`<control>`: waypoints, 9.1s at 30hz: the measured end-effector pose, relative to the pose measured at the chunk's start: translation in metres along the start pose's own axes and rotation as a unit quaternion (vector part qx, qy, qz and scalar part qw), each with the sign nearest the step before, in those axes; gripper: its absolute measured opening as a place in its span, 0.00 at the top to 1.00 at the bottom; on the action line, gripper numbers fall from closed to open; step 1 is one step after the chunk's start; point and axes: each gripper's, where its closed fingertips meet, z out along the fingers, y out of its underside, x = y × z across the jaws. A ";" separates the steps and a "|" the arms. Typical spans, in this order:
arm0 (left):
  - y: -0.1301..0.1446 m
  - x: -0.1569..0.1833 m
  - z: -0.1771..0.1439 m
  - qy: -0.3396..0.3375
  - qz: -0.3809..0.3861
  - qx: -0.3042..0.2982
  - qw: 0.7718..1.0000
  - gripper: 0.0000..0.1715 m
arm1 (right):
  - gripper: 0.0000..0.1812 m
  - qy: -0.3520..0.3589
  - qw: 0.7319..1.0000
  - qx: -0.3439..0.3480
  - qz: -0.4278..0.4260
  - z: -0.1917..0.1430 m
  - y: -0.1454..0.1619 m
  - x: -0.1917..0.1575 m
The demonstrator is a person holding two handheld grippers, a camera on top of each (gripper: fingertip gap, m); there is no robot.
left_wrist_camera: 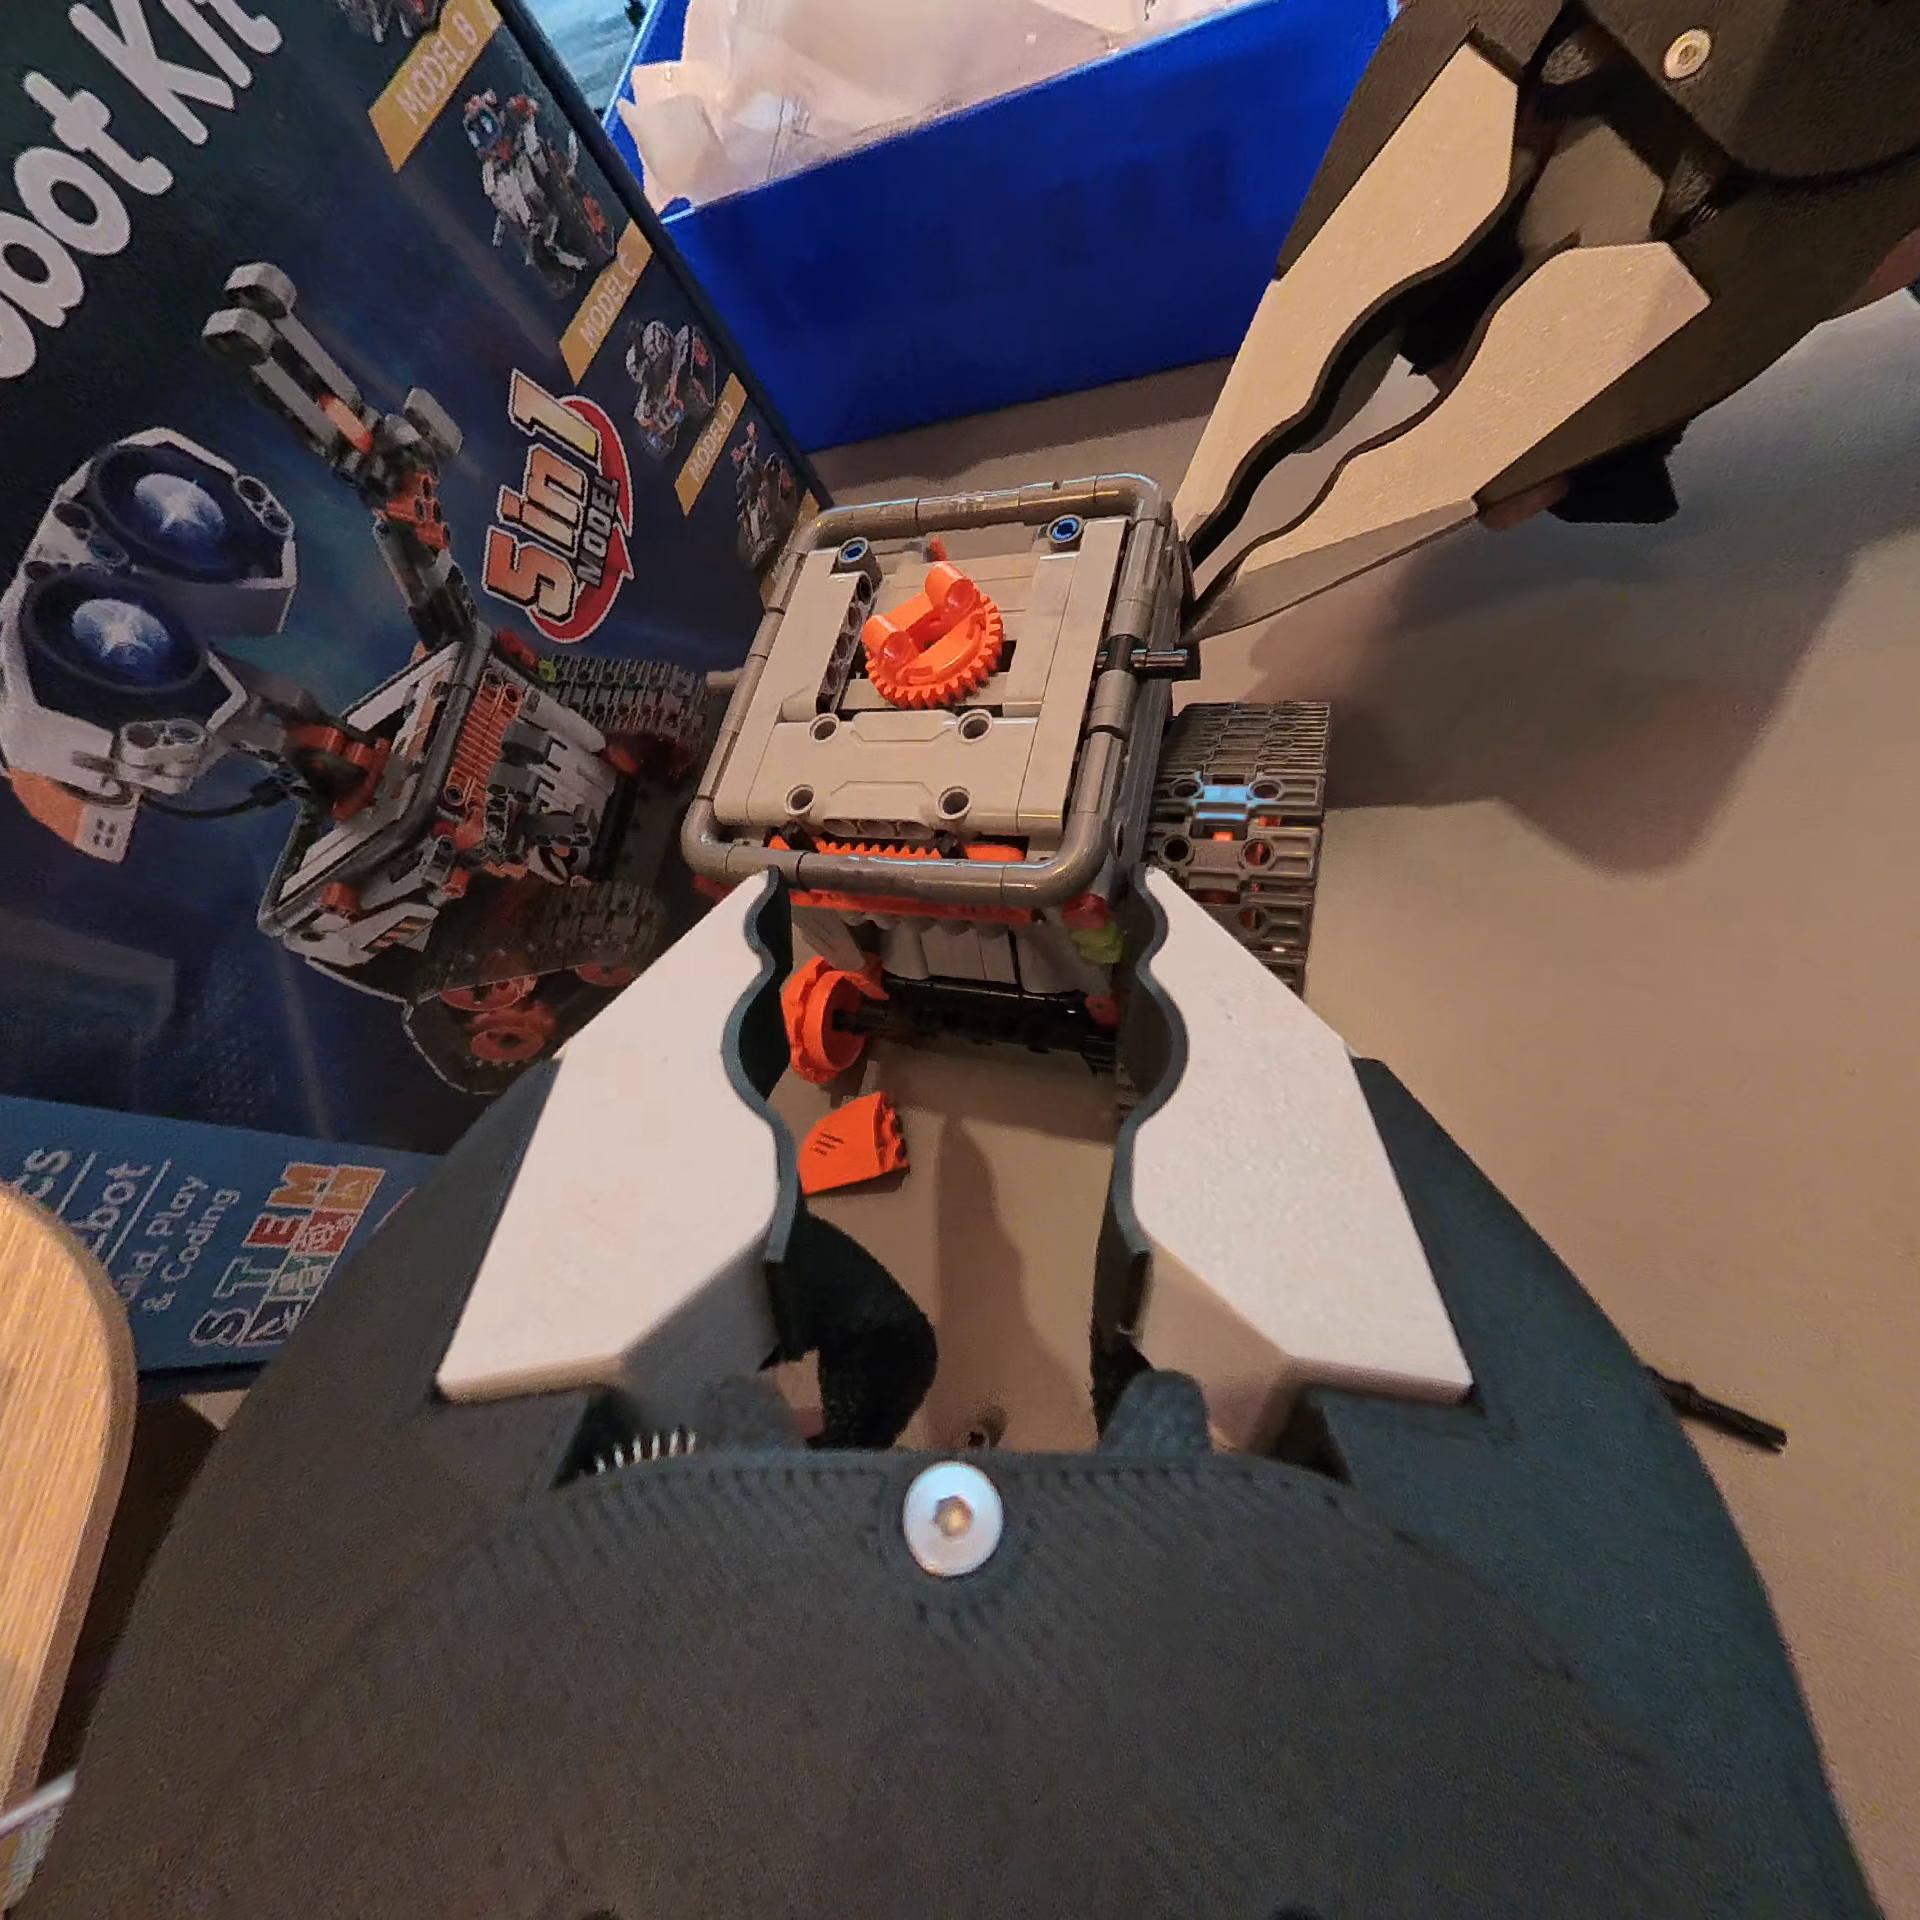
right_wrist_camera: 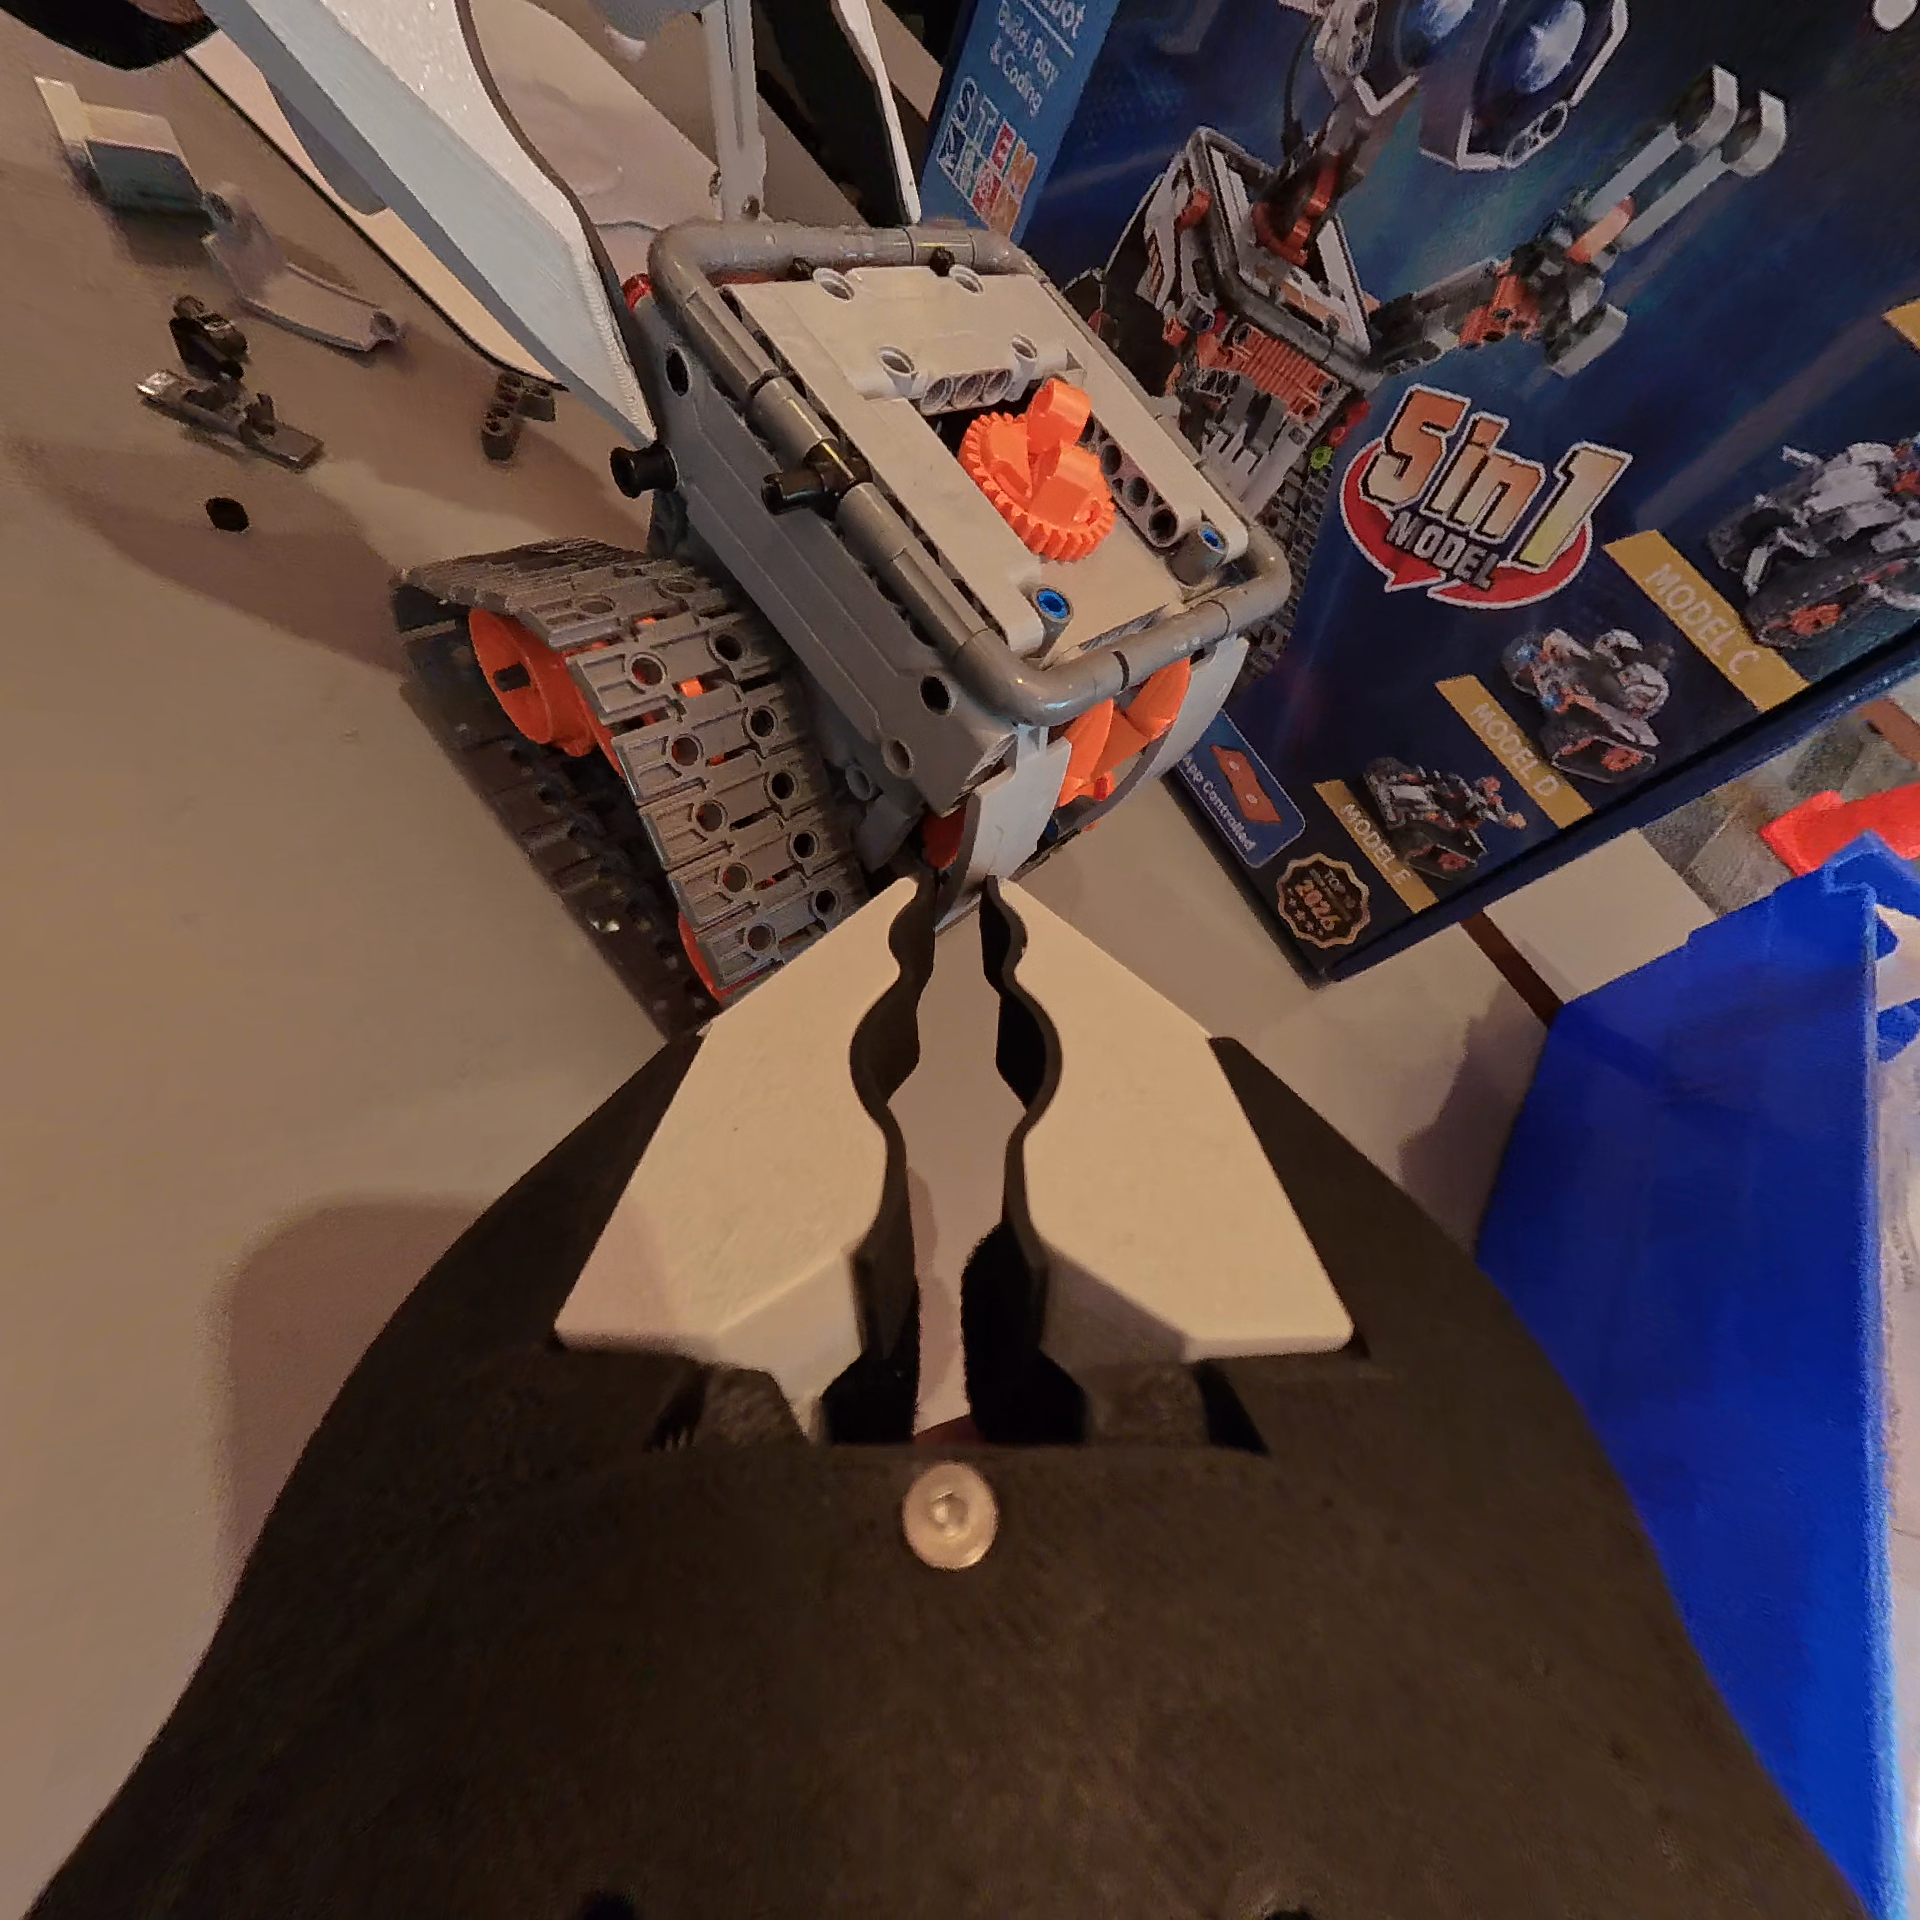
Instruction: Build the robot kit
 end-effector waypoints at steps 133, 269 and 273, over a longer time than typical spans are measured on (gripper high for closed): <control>-0.053 0.057 0.051 0.088 -0.031 0.003 0.996 0.54 | 0.96 0.068 0.990 -0.120 0.028 -0.080 0.097 0.016; 0.203 0.058 -0.256 -0.022 0.071 -0.244 0.967 0.80 | 1.00 -0.225 0.966 -0.038 -0.124 -0.021 -0.074 -0.204; 0.207 0.107 -0.268 0.022 0.037 -0.216 0.975 0.76 | 0.82 -0.306 0.943 -0.062 -0.113 -0.025 -0.055 -0.242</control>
